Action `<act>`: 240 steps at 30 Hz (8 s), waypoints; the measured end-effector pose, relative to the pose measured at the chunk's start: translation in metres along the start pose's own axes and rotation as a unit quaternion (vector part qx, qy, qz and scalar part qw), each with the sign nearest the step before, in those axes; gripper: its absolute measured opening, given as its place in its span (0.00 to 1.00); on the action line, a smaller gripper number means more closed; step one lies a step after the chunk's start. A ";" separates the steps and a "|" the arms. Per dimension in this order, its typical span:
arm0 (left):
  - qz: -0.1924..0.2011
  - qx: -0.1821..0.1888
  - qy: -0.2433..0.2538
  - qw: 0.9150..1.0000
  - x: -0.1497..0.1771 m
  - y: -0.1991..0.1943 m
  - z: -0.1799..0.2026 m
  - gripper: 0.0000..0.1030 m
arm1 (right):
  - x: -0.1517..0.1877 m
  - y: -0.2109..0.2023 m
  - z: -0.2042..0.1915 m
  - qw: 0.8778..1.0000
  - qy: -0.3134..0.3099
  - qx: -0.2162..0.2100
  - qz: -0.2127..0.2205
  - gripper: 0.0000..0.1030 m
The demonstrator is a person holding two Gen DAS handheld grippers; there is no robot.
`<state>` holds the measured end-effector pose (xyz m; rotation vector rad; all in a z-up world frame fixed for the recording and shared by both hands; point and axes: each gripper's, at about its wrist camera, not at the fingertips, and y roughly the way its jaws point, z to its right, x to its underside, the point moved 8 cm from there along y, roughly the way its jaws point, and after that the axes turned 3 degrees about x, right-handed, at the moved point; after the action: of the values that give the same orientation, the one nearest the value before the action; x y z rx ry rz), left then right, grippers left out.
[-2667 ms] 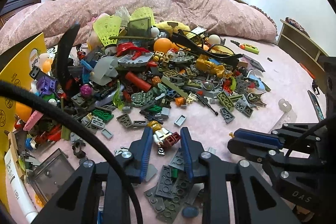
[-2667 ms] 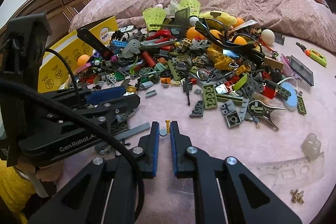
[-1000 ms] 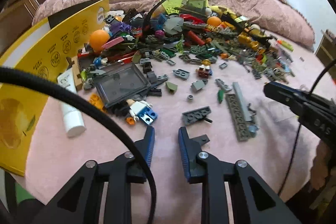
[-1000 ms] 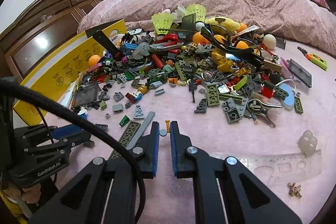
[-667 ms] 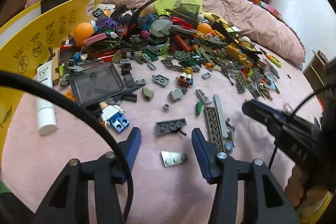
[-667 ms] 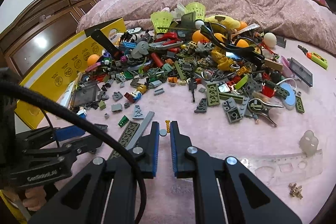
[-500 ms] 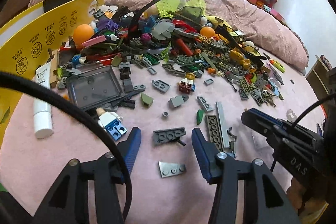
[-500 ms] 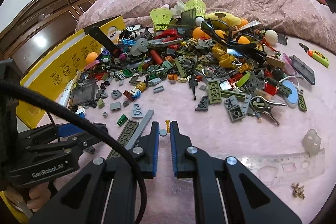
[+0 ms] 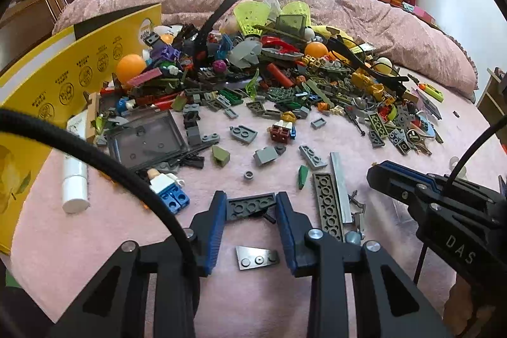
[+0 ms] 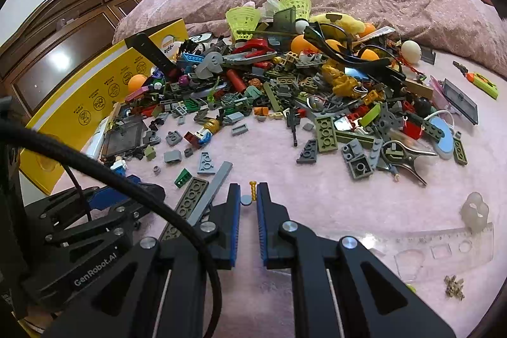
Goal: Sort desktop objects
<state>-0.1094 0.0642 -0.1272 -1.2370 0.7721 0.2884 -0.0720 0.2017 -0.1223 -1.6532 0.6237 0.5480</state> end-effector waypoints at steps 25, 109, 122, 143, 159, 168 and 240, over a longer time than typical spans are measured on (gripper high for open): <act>0.033 -0.001 -0.031 0.999 0.020 -0.032 -0.062 0.31 | 0.055 -0.028 -0.011 0.999 0.033 0.027 0.016 0.18; 0.137 -0.214 -0.161 0.954 -0.063 -0.169 -0.330 0.31 | -0.092 0.029 -0.344 0.982 -0.136 -0.119 0.049 0.10; 0.119 -0.213 -0.193 0.950 -0.062 -0.151 -0.355 0.39 | -0.098 0.062 -0.362 0.984 -0.128 -0.126 0.019 0.15; 0.122 -0.169 -0.193 0.959 -0.046 -0.174 -0.308 0.45 | -0.064 -0.007 -0.304 0.988 -0.084 -0.126 0.035 0.37; 0.081 -0.053 -0.079 0.992 -0.022 -0.160 -0.146 0.45 | 0.023 -0.084 -0.161 0.994 -0.098 0.004 0.053 0.46; 0.039 0.025 -0.032 0.998 0.015 -0.115 -0.062 0.46 | 0.071 -0.077 -0.082 0.994 -0.074 0.079 0.032 0.47; -0.019 0.137 0.049 0.989 0.034 -0.031 -0.005 0.29 | 0.086 -0.055 -0.025 0.995 0.027 0.089 0.045 0.57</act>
<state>-0.0686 0.0420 -0.1280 -1.0108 0.8406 0.0863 0.0286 0.1761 -0.1347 -1.4804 0.7683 0.4986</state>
